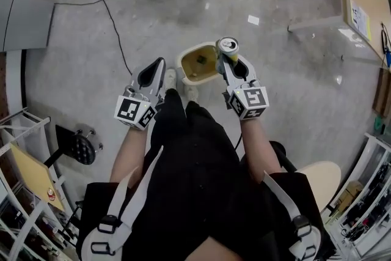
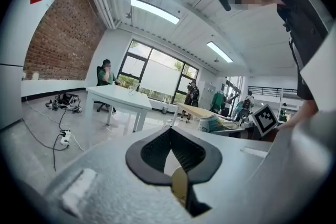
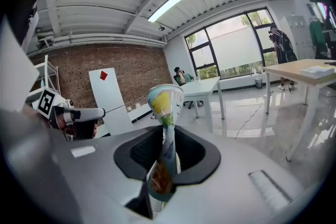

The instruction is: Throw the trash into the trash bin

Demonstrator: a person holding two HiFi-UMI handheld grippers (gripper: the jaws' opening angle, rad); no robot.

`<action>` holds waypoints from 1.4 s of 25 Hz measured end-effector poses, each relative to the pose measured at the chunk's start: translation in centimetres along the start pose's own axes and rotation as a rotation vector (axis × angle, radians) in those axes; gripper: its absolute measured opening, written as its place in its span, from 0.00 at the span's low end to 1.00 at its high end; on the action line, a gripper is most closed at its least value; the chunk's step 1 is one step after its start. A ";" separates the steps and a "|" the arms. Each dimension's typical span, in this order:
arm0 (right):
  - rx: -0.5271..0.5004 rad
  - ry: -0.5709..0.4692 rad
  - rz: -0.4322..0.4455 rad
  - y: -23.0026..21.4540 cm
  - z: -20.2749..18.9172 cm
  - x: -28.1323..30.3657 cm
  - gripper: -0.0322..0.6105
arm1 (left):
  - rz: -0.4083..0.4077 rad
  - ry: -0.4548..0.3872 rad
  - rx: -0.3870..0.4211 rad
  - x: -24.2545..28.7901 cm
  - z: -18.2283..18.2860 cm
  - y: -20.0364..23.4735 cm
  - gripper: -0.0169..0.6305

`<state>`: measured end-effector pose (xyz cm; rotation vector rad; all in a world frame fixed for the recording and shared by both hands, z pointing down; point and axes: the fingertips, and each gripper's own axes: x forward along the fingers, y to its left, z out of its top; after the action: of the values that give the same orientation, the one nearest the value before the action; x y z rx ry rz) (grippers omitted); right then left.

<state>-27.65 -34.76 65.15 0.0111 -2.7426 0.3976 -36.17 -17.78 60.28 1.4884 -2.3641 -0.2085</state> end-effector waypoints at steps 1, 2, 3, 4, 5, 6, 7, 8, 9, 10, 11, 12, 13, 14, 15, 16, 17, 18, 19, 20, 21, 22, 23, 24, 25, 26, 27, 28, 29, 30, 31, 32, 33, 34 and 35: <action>0.017 0.020 -0.006 -0.1 -1.1 0.4 0.17 | -0.001 0.014 -0.006 0.3 -1.1 0.3 0.03; 0.039 0.041 -0.014 -0.3 -2.3 0.7 0.17 | -0.002 0.031 -0.012 0.5 -2.3 0.6 0.03; 0.061 0.063 -0.022 -0.4 -3.6 1.0 0.17 | -0.005 0.052 -0.019 0.8 -3.5 0.7 0.03; 0.080 0.086 -0.026 -0.4 -5.0 1.2 0.17 | -0.008 0.078 -0.025 1.0 -4.7 0.7 0.03; 0.093 0.111 -0.027 -0.4 -6.5 1.3 0.17 | -0.012 0.103 -0.032 1.1 -5.8 0.7 0.03; 0.100 0.137 -0.026 -0.1 -8.0 1.5 0.17 | -0.017 0.128 -0.038 1.2 -6.8 0.6 0.03; 0.100 0.165 -0.022 0.2 -9.5 1.6 0.17 | -0.022 0.151 -0.044 1.2 -7.6 0.5 0.03; 0.094 0.193 -0.017 0.7 -10.9 1.7 0.17 | -0.028 0.171 -0.048 1.1 -8.4 0.5 0.03; 0.089 0.220 -0.014 1.1 -12.2 1.8 0.17 | -0.034 0.188 -0.052 1.0 -9.3 0.5 0.03; 0.088 0.241 -0.012 1.4 -13.5 1.9 0.17 | -0.041 0.202 -0.055 1.0 -10.2 0.5 0.03; 0.094 0.259 -0.013 1.6 -14.6 2.1 0.17 | -0.050 0.216 -0.058 1.1 -11.0 0.4 0.03; 0.103 0.274 -0.015 1.7 -15.5 2.3 0.17 | -0.059 0.229 -0.062 1.3 -11.7 0.3 0.03; 0.111 0.286 -0.019 1.7 -16.4 2.5 0.17 | -0.071 0.240 -0.067 1.4 -12.3 0.1 0.03; 0.116 0.298 -0.023 1.7 -17.2 2.8 0.17 | -0.084 0.248 -0.070 1.6 -12.7 -0.2 0.03; 0.120 0.309 -0.028 1.7 -17.9 3.0 0.17 | -0.097 0.255 -0.072 1.8 -13.0 -0.5 0.03; 0.128 0.321 -0.033 1.8 -18.6 3.2 0.17 | -0.110 0.260 -0.074 1.9 -13.2 -0.8 0.03; 0.141 0.332 -0.040 1.7 -19.4 3.4 0.17 | -0.121 0.264 -0.076 2.0 -13.3 -1.1 0.03; 0.160 0.341 -0.051 1.6 -20.2 3.7 0.17 | -0.128 0.266 -0.078 2.1 -13.4 -1.2 0.03; 0.185 0.348 -0.067 1.4 -21.0 3.9 0.17 | -0.132 0.268 -0.080 2.1 -13.5 -1.3 0.03; 0.215 0.355 -0.085 1.1 -21.7 4.2 0.17 | -0.133 0.270 -0.081 2.1 -13.5 -1.2 0.03; 0.249 0.359 -0.105 0.9 -22.2 4.5 0.17 | -0.131 0.271 -0.084 2.1 -13.4 -0.9 0.03; 0.286 0.362 -0.124 0.6 -22.6 4.7 0.17 | -0.129 0.274 -0.084 2.0 -13.3 -0.6 0.03; 0.324 0.361 -0.142 0.4 -22.9 4.8 0.17 | -0.126 0.278 -0.082 1.9 -13.4 -0.2 0.03; 0.360 0.357 -0.158 0.2 -23.1 4.9 0.17 | -0.124 0.282 -0.078 1.8 -13.6 0.2 0.03; 0.393 0.351 -0.171 -0.1 -23.2 5.0 0.17 | -0.122 0.287 -0.074 1.7 -13.8 0.6 0.03; 0.422 0.347 -0.185 -0.3 -23.4 5.0 0.17 | -0.120 0.293 -0.072 1.7 -13.8 0.9 0.03; 0.446 0.345 -0.200 -0.6 -23.6 5.1 0.17 | -0.119 0.298 -0.071 1.7 -13.8 1.0 0.03; 0.467 0.343 -0.216 -1.0 -23.8 5.2 0.17 | -0.120 0.300 -0.069 1.8 -13.7 1.2 0.03; 0.484 0.342 -0.229 -1.3 -24.0 5.3 0.17 | -0.123 0.300 -0.068 1.9 -13.7 1.2 0.03; 0.494 0.340 -0.238 -1.5 -24.2 5.6 0.17 | -0.126 0.301 -0.068 2.0 -13.6 1.3 0.03; 0.498 0.339 -0.240 -1.6 -24.3 5.8 0.18 | -0.128 0.302 -0.069 2.0 -13.7 1.4 0.03; 0.495 0.343 -0.240 -1.5 -24.4 6.1 0.20 | -0.131 0.303 -0.069 2.0 -13.8 1.5 0.03; 0.486 0.352 -0.238 -1.3 -24.5 6.3 0.30 | -0.134 0.304 -0.071 1.9 -14.0 1.7 0.03; 0.475 0.364 -0.239 -1.1 -24.6 6.4 0.36 | -0.137 0.305 -0.074 1.8 -14.1 1.7 0.03; 0.466 0.371 -0.242 -0.9 -24.6 6.4 0.35 | -0.141 0.306 -0.078 1.8 -14.2 1.8 0.03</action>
<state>-24.80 -28.59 89.70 0.3488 -2.2001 0.8614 -33.28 -17.82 74.39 1.5296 -1.9930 -0.0973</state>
